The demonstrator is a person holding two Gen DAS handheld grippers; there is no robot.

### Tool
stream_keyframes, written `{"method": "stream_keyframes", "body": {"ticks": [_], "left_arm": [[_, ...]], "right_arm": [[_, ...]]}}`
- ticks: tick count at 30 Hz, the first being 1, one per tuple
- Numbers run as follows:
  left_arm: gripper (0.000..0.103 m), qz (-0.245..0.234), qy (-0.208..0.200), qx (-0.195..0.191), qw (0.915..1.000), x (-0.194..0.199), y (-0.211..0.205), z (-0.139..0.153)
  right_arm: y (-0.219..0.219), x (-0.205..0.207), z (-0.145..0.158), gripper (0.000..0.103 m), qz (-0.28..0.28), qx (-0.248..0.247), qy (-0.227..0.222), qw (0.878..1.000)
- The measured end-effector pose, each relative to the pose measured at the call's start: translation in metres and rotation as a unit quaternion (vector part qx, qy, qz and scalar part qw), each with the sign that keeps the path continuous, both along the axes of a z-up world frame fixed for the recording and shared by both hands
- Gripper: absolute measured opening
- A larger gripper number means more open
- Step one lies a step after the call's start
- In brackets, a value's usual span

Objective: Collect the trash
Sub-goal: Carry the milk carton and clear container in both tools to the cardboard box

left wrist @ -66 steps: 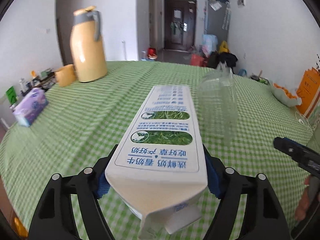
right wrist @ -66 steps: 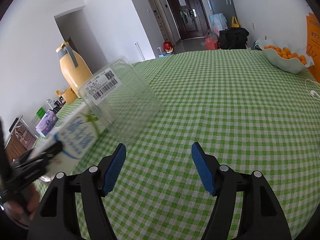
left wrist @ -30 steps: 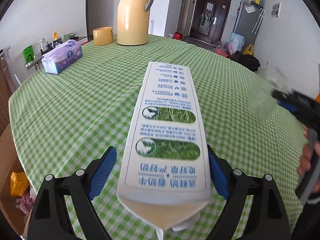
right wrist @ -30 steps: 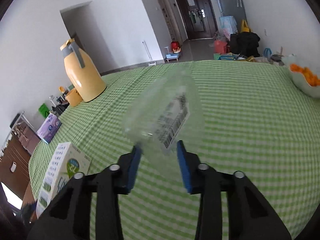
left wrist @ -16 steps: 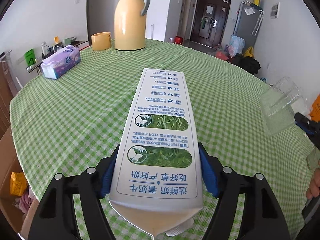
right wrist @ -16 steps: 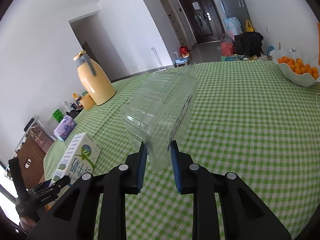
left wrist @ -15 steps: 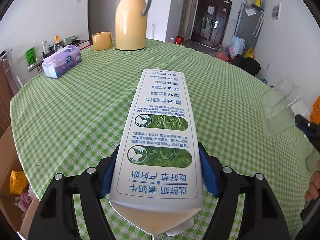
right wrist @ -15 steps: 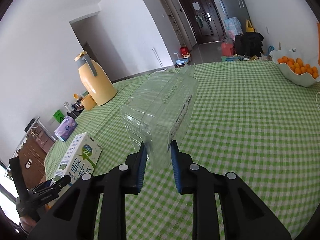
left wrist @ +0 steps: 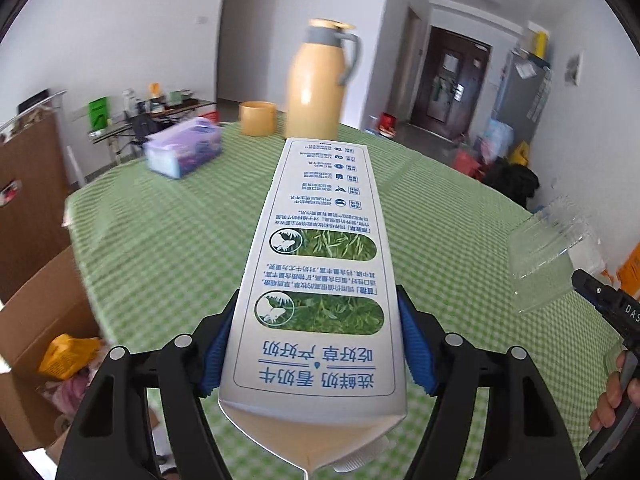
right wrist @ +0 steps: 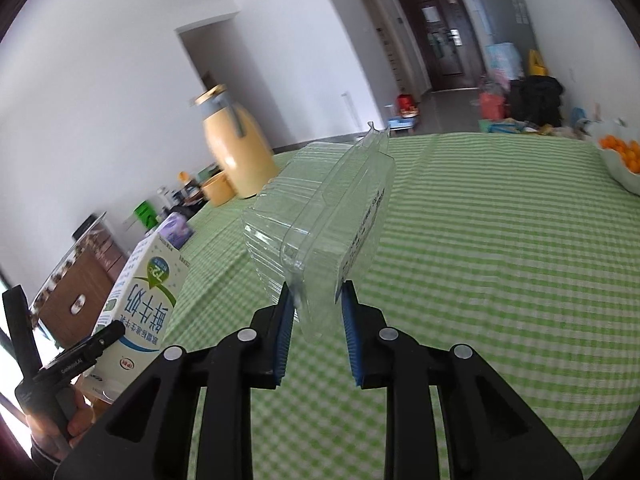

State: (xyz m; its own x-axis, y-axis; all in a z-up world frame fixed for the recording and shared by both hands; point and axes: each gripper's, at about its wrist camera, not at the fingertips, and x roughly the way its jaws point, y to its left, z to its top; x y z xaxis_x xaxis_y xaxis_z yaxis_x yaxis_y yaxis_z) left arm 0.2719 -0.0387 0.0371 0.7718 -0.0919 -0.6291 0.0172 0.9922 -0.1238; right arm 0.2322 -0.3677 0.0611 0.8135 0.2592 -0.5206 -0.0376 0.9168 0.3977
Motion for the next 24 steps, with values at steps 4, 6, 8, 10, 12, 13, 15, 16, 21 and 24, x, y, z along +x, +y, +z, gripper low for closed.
{"method": "stream_keyframes", "body": {"ticks": [4,6,8,10,12,13,15,16,21,24], "left_arm": [[0.069,0.048,-0.004,-0.001,0.9988,-0.022,0.054,0.003],[0.069,0.079,-0.005,-0.001,0.9969,-0.036,0.086,0.004],[0.069,0.114,-0.005,-0.002,0.9935,-0.05,0.122,0.003],[0.069,0.162,-0.002,-0.004,0.9868,-0.071,0.165,-0.001],[0.069,0.198,0.006,-0.002,0.9801,-0.088,0.2,-0.007],[0.069,0.22,0.011,-0.001,0.9754,-0.099,0.22,-0.012],[0.069,0.244,0.026,0.003,0.9695,-0.114,0.251,-0.022],[0.069,0.255,0.035,0.003,0.9663,-0.122,0.266,-0.027],[0.069,0.298,0.071,-0.019,0.9516,-0.152,0.314,-0.057],[0.069,0.293,0.105,-0.032,0.9499,-0.167,0.326,-0.079]], "right_arm": [[0.053,0.015,0.006,0.024,0.051,-0.003,-0.004,0.999],[0.088,0.023,0.008,0.024,0.086,-0.004,-0.004,0.996],[0.13,0.03,0.007,0.024,0.128,-0.007,-0.003,0.992],[0.168,0.035,0.005,0.024,0.166,-0.01,-0.001,0.986],[0.216,0.037,0.003,0.024,0.212,-0.012,0.003,0.977],[0.232,0.037,0.002,0.024,0.228,-0.013,0.004,0.974],[0.281,0.035,0.0,0.024,0.275,-0.014,0.006,0.961],[0.297,0.034,0.0,0.024,0.29,-0.015,0.008,0.957],[0.391,0.026,-0.007,0.024,0.371,-0.02,0.024,0.928],[0.433,0.028,-0.016,0.024,0.401,-0.025,0.04,0.915]]}}
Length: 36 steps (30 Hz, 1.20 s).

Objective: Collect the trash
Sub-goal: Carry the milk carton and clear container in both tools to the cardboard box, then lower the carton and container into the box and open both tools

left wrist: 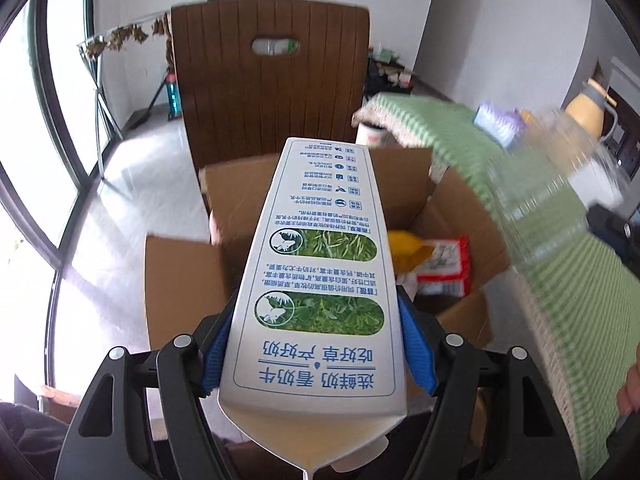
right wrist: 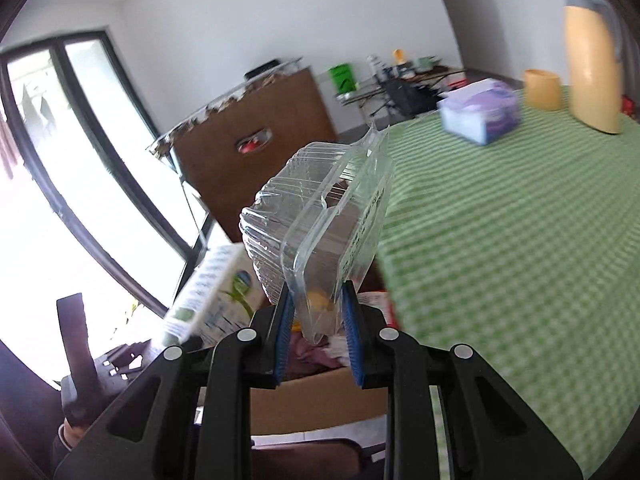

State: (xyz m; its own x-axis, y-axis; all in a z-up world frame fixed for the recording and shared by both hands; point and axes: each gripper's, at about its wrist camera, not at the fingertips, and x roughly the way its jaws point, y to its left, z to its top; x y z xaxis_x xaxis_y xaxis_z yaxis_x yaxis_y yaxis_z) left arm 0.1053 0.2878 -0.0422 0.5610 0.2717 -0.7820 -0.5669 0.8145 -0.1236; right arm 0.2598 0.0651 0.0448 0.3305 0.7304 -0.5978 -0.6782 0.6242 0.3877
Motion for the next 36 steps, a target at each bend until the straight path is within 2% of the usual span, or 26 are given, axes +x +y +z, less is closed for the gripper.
{"method": "stream_keyframes", "body": {"ticks": [4,10,13,15,17,20,23,25,30,36], "left_arm": [[0.069,0.003,0.029,-0.046,0.9985,-0.022,0.012,-0.012],[0.07,-0.001,0.063,-0.085,0.9944,-0.06,0.012,-0.01],[0.07,0.0,0.067,-0.095,0.9933,-0.056,0.017,-0.01],[0.071,-0.002,0.084,-0.095,0.9919,-0.045,0.022,-0.017],[0.071,0.003,0.08,-0.104,0.9913,-0.03,0.029,-0.023],[0.07,0.012,0.071,-0.096,0.9928,-0.016,0.037,-0.017],[0.069,0.018,0.059,-0.069,0.9957,0.003,0.045,-0.014],[0.069,0.025,0.058,-0.062,0.996,0.016,0.051,-0.018],[0.069,0.043,0.052,-0.048,0.9966,0.046,0.064,-0.026],[0.069,0.055,0.076,-0.022,0.9953,0.077,0.072,-0.032]], "right_arm": [[0.038,-0.002,-0.016,0.024,0.028,-0.024,0.02,0.999],[0.079,-0.001,-0.036,0.025,0.049,-0.04,0.038,0.997],[0.098,0.0,-0.042,0.025,0.065,-0.053,0.037,0.996],[0.108,0.002,-0.047,0.026,0.069,-0.065,0.039,0.995],[0.118,0.003,-0.055,0.027,0.078,-0.083,0.046,0.992],[0.128,0.005,-0.07,0.027,0.093,-0.09,0.073,0.989],[0.131,0.009,-0.082,0.027,0.094,-0.091,0.097,0.987],[0.131,0.012,-0.083,0.027,0.07,-0.11,0.082,0.988],[0.119,0.024,-0.082,0.032,0.03,-0.122,0.065,0.99],[0.112,0.025,-0.081,0.032,0.029,-0.124,0.058,0.99]]}}
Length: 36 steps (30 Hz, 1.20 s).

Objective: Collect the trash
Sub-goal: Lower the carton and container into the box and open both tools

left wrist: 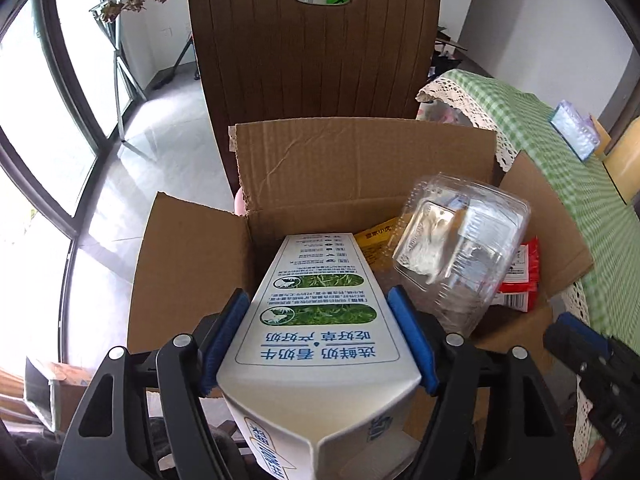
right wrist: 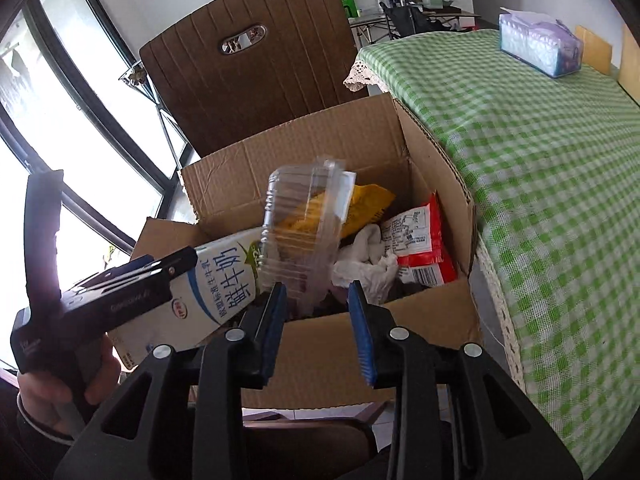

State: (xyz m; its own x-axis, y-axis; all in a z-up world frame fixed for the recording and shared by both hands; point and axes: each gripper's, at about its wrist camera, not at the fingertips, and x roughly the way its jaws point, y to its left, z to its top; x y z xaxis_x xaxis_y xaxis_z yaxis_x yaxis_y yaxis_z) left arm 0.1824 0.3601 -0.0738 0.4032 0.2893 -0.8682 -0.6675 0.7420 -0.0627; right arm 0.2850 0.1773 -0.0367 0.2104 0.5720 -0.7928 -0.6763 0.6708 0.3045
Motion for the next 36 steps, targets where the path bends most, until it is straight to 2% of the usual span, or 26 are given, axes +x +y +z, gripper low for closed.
{"method": "stream_keyframes", "body": {"ticks": [2,5,7,18,26,31,34,36], "left_arm": [[0.071,-0.004,0.007,0.0,1.0,-0.001,-0.006,0.0],[0.076,-0.027,0.005,-0.033,0.9991,-0.01,-0.011,0.0],[0.076,-0.028,0.003,-0.041,0.9988,-0.018,-0.011,0.002],[0.076,-0.039,-0.018,-0.028,0.9987,-0.034,-0.022,0.024],[0.076,-0.043,-0.033,-0.014,0.9984,-0.04,-0.035,0.041],[0.076,-0.037,-0.065,0.02,0.997,-0.047,-0.051,0.066],[0.079,-0.033,-0.091,0.057,0.9937,-0.05,-0.063,0.085],[0.082,-0.029,-0.116,0.092,0.9886,-0.055,-0.073,0.102]], "right_arm": [[-0.004,0.002,-0.002,0.032,-0.005,-0.002,0.0,1.0],[-0.01,0.0,0.0,0.032,-0.01,0.0,0.0,1.0],[-0.013,-0.002,0.004,0.032,-0.011,0.002,-0.001,1.0],[-0.022,-0.014,0.022,0.034,-0.005,0.013,-0.014,1.0],[-0.036,-0.024,0.045,0.038,-0.005,0.021,-0.044,0.999],[-0.052,-0.028,0.062,0.044,-0.012,0.031,-0.076,0.997],[-0.066,-0.03,0.076,0.047,-0.014,0.039,-0.103,0.994],[-0.075,-0.031,0.086,0.051,-0.016,0.047,-0.121,0.991]]}}
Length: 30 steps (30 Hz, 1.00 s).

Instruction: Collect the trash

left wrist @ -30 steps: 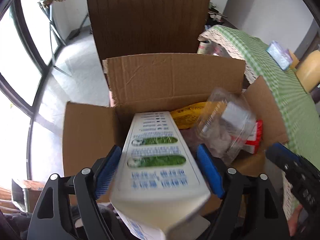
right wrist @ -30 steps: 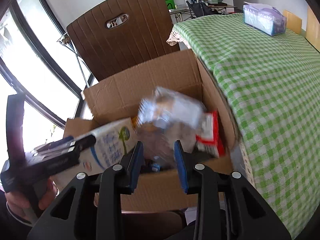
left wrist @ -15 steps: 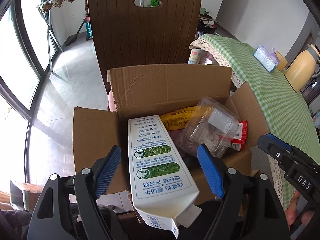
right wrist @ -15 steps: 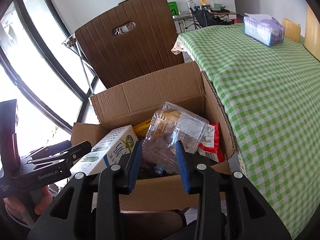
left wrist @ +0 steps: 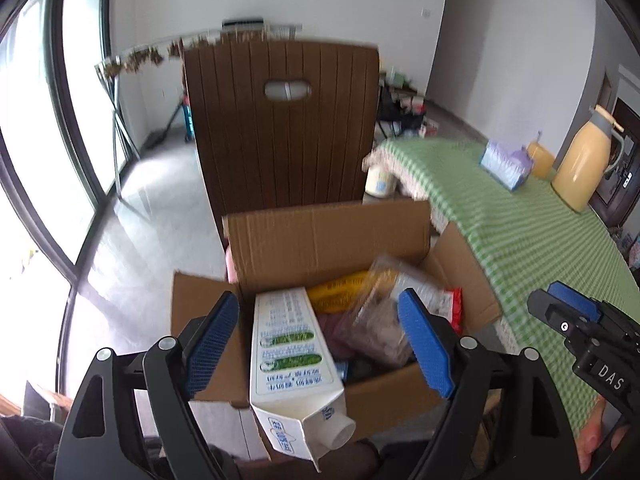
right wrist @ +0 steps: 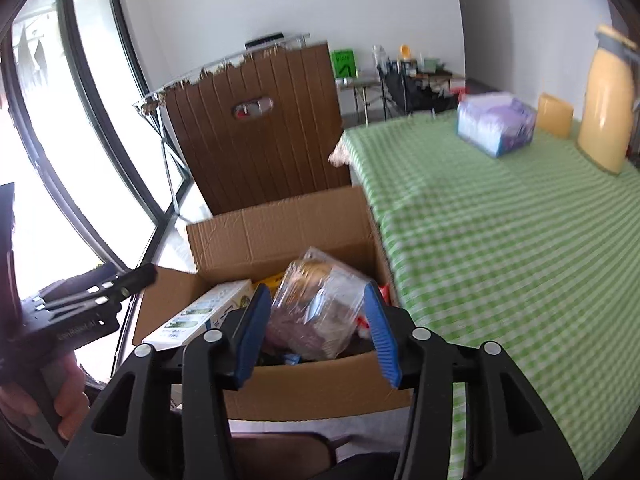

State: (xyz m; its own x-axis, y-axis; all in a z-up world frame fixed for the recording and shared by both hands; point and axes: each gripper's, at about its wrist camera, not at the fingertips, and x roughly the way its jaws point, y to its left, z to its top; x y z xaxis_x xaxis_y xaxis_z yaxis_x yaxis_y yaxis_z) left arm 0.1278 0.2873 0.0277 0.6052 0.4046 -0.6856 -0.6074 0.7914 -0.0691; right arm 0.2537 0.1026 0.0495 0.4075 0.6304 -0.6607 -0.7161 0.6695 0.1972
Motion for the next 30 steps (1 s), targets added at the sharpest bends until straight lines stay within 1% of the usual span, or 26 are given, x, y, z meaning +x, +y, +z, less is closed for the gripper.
{"method": "stream_keyframes", "body": {"ticks": [2,4,5,6,7,8,10,12,17,21,23,26,28,30], "left_arm": [[0.084,0.006,-0.027,0.029,0.9992,-0.005,-0.009,0.015],[0.086,0.006,-0.062,0.059,0.9963,-0.012,-0.021,0.03],[0.088,0.007,-0.081,0.078,0.9936,-0.016,-0.029,0.039],[0.091,0.005,-0.094,0.091,0.9914,-0.019,-0.035,0.043],[0.092,-0.001,-0.113,0.107,0.9879,-0.022,-0.042,0.049],[0.095,-0.006,-0.122,0.114,0.986,-0.023,-0.047,0.052],[0.095,-0.017,-0.145,0.134,0.9801,-0.027,-0.059,0.059],[0.095,-0.019,-0.16,0.145,0.9761,-0.029,-0.067,0.063],[0.095,-0.023,-0.187,0.15,0.9706,-0.035,-0.081,0.07],[0.095,-0.031,-0.188,0.163,0.968,-0.029,-0.093,0.072],[0.095,-0.037,-0.19,0.161,0.9678,-0.024,-0.099,0.073],[0.095,-0.056,-0.191,0.155,0.9676,-0.009,-0.11,0.073],[0.095,-0.072,-0.19,0.162,0.9656,0.008,-0.123,0.073],[0.095,-0.09,-0.197,0.159,0.9633,0.024,-0.136,0.074]], "right_arm": [[-0.009,-0.003,0.011,0.055,-0.002,0.009,-0.022,1.0],[-0.018,-0.008,0.025,0.061,0.0,0.022,-0.048,0.999],[-0.024,-0.013,0.033,0.067,0.0,0.034,-0.069,0.997],[-0.03,-0.017,0.041,0.078,-0.004,0.049,-0.093,0.995],[-0.036,-0.023,0.048,0.082,-0.011,0.061,-0.118,0.991],[-0.04,-0.026,0.052,0.088,-0.018,0.069,-0.138,0.988],[-0.049,-0.033,0.06,0.088,-0.03,0.081,-0.176,0.981],[-0.057,-0.036,0.064,0.089,-0.037,0.085,-0.193,0.977],[-0.075,-0.032,0.066,0.09,-0.06,0.086,-0.197,0.975],[-0.094,-0.028,0.069,0.09,-0.082,0.087,-0.203,0.972],[-0.107,-0.027,0.071,0.09,-0.092,0.088,-0.205,0.97],[-0.127,-0.021,0.07,0.09,-0.115,0.084,-0.206,0.968],[-0.143,-0.015,0.069,0.09,-0.135,0.078,-0.206,0.966],[-0.159,-0.011,0.068,0.09,-0.152,0.074,-0.206,0.964]]}}
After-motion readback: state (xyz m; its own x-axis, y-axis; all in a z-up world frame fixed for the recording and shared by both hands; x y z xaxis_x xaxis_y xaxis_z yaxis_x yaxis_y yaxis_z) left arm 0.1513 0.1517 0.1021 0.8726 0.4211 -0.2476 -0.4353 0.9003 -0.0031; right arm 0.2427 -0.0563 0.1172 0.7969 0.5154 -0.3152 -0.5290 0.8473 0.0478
